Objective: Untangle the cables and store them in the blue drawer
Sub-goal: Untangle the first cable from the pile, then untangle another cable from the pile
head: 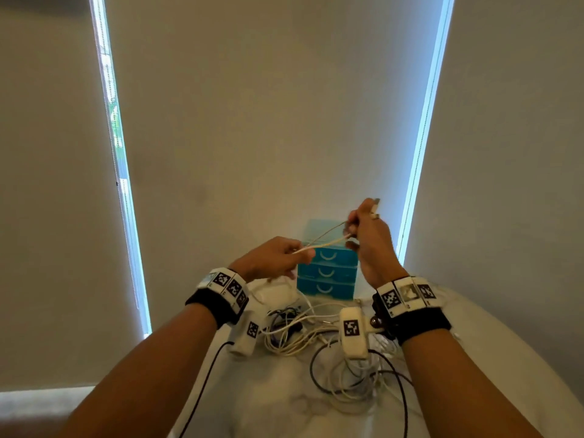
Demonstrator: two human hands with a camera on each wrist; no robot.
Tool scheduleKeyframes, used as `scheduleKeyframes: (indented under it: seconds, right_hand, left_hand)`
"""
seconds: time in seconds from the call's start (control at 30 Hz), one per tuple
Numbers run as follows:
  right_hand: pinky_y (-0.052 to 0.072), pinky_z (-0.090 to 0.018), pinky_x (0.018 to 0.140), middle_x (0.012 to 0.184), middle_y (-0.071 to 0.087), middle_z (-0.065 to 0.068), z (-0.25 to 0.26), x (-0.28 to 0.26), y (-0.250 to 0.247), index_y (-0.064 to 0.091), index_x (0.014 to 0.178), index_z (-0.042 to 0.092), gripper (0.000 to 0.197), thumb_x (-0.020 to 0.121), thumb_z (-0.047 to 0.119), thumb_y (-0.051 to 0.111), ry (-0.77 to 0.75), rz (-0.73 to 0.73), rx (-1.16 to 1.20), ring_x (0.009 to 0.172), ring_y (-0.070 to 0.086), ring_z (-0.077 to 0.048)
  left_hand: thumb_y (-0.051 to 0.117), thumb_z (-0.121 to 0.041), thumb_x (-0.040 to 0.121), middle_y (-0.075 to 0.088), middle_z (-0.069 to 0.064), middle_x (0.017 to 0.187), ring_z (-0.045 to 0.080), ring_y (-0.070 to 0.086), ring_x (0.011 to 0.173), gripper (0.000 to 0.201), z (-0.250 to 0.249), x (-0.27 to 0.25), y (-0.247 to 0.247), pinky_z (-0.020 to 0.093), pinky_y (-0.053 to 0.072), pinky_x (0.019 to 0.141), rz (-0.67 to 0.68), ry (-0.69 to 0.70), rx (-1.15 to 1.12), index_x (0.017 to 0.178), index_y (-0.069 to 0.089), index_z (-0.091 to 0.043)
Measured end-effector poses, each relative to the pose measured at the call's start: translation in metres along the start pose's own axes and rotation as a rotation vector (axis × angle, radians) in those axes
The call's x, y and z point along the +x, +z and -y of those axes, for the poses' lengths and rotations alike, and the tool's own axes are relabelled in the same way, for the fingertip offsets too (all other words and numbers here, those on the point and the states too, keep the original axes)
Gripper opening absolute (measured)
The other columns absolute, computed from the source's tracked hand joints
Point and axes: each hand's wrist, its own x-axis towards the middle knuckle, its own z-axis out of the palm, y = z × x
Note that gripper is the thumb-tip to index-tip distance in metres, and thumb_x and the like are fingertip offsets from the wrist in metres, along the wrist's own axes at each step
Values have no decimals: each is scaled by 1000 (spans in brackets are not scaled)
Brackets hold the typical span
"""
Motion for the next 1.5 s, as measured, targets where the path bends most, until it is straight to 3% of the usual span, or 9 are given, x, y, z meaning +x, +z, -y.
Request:
scheduleKeyframes:
  seconds: [0.3, 0.53, 0.73, 0.9, 1.0, 1.07, 1.23, 1.37, 1.5]
  right_hand:
    - [56, -29, 62, 72, 53, -1, 0, 12, -20, 59, 85, 18, 50, 112, 56, 40, 11, -281, 270, 66, 52, -13]
    - [66, -47, 92, 71, 53, -2, 0, 18, -36, 55, 79, 15, 49, 114, 48, 42, -74, -310, 354, 63, 58, -9]
    - [60, -46, 104, 59, 63, 7, 1, 25, -34, 56, 74, 19, 55, 114, 51, 37, -104, -420, 197, 74, 69, -14]
    - [62, -42, 101, 68, 71, 2, 1, 27, -44, 60, 84, 16, 48, 115, 47, 40, -120, -440, 316, 81, 73, -12]
    - [63, -42, 100, 85, 75, -9, -11, 17, -23, 61, 90, 13, 43, 116, 40, 42, -67, -311, 326, 92, 73, -17]
    - [62, -43, 103, 89, 75, -12, -17, 14, -16, 60, 88, 14, 42, 116, 40, 40, -54, -320, 328, 95, 72, -20]
    - [62, -47, 102, 85, 72, -14, -21, 14, -32, 58, 82, 13, 46, 116, 39, 41, -39, -353, 327, 95, 71, -25]
    - [62, -45, 98, 73, 65, -7, -24, 9, -34, 57, 82, 15, 44, 115, 41, 44, -4, -244, 330, 88, 69, -24]
    - [60, -40, 84, 67, 60, -6, -28, 5, -28, 58, 83, 13, 44, 115, 40, 44, 58, -58, 227, 73, 68, -20]
  left_hand:
    - [45, -85, 95, 67, -7, 72, 15, 61, 67, 72, 35, -6, -23, 36, 47, 70, -43, -102, 461, 77, 67, -19]
    - [76, -33, 100, 72, -6, 124, 11, 69, 110, 24, 52, -27, -50, 33, 66, 81, -361, -26, -88, 123, 78, -30]
    - [72, -55, 98, 64, -12, 58, 5, 51, 55, 39, 38, -38, -70, 25, 40, 61, -542, -118, 111, 78, 81, -23]
    - [20, -74, 102, 70, -6, 124, 25, 54, 125, 65, 61, -63, -121, 50, 34, 103, -321, -390, 1176, 116, 75, -41]
    - [19, -93, 91, 51, 4, 159, 30, 36, 151, 92, 106, -73, -140, 67, 16, 122, -118, -832, 1059, 143, 64, -30]
    - [28, -107, 73, 67, 7, 142, 33, 56, 134, 109, 144, -80, -151, 63, 33, 121, -119, -867, 855, 122, 77, -23]
    - [83, -60, 87, 78, -1, 116, 16, 66, 107, 41, 152, -118, -147, 27, 45, 99, -104, -723, 516, 109, 83, -25]
    - [98, -35, 75, 82, -1, 100, 17, 73, 93, 23, 169, -131, -139, 27, 58, 79, -75, -853, 398, 92, 86, -25]
    - [82, -15, 75, 71, -2, 117, 26, 69, 113, 33, 140, -108, -117, 36, 53, 102, -226, -784, 729, 101, 76, -34]
